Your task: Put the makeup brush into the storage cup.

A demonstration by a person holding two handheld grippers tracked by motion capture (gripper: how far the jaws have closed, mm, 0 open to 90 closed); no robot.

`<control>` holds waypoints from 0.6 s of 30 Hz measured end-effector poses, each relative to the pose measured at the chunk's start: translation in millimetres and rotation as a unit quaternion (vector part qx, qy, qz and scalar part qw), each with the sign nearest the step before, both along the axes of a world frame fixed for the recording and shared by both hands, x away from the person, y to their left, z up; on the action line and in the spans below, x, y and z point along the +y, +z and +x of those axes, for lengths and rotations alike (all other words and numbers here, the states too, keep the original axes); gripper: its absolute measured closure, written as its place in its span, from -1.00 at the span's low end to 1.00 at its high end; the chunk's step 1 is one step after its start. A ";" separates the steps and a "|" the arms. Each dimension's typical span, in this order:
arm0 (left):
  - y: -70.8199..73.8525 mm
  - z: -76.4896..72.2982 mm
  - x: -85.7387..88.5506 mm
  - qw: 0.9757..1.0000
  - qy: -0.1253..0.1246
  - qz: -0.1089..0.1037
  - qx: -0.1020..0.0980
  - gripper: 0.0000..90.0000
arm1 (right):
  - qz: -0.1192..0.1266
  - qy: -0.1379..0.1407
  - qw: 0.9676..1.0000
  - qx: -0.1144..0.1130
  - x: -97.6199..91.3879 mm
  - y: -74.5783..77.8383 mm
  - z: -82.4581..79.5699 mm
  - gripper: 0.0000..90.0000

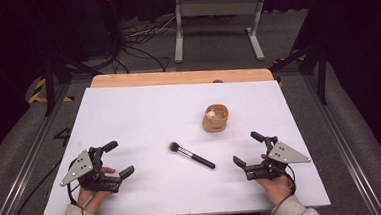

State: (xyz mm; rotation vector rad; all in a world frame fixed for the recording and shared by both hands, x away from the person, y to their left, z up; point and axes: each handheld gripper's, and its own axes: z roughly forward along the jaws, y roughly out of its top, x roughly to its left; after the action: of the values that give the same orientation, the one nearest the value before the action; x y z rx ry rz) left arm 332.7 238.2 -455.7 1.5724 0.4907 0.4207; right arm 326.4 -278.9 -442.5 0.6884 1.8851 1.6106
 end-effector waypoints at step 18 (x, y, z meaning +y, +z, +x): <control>1.0 -1.5 0.7 1.000 0.005 0.004 -0.005 -1.00 | 0.029 0.034 0.999 0.006 32.2 31.3 13.1 -1.00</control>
State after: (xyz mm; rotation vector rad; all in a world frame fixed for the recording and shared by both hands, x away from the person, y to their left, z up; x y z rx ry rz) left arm 331.2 238.9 -454.7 1.5760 0.4902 0.4376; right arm 339.5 -246.7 -411.3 0.6656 1.8953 1.7145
